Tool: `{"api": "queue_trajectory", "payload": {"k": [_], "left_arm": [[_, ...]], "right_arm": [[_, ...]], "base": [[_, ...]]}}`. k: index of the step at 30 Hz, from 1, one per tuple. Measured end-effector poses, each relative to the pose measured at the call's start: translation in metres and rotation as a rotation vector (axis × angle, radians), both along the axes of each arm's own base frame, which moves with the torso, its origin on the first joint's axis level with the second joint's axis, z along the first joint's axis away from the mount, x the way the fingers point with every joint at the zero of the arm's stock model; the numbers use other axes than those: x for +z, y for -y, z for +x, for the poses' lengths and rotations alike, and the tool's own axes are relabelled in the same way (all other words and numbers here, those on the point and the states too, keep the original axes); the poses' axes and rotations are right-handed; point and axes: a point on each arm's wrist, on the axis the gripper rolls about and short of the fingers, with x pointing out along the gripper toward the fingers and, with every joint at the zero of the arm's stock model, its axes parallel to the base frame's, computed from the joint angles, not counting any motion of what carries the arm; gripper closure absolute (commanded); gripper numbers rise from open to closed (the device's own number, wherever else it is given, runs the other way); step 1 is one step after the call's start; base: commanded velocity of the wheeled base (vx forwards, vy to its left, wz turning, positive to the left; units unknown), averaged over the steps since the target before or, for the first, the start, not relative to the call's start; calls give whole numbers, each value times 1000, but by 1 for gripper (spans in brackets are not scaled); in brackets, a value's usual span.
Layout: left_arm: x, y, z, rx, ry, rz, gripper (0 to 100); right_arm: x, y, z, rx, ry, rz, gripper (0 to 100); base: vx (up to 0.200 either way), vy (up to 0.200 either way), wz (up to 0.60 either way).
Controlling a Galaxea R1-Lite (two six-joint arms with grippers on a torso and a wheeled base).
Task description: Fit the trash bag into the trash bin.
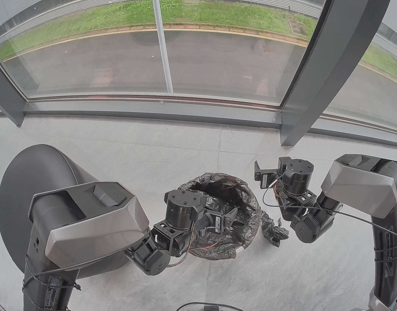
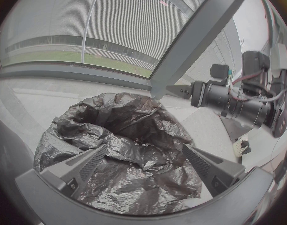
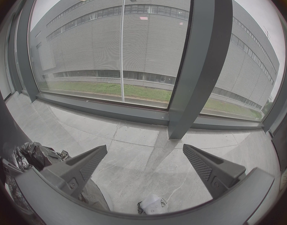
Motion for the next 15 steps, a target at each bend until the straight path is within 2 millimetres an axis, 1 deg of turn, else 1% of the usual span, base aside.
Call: {"api": "queue_trajectory", "payload": {"k": [5, 10, 15], "left_arm": [[-14, 0, 3, 18, 43, 49, 0], [-30, 2, 2, 10, 29, 85, 0], [-41, 3, 1, 15, 27, 125, 0]], "right_arm": [[-1, 0, 0, 0, -1, -1, 0], [-1, 0, 0, -1, -1, 0, 0], [-2, 0, 0, -1, -2, -1, 0]], "base": [[0, 0, 0], [0, 0, 0], [0, 0, 0]]}}
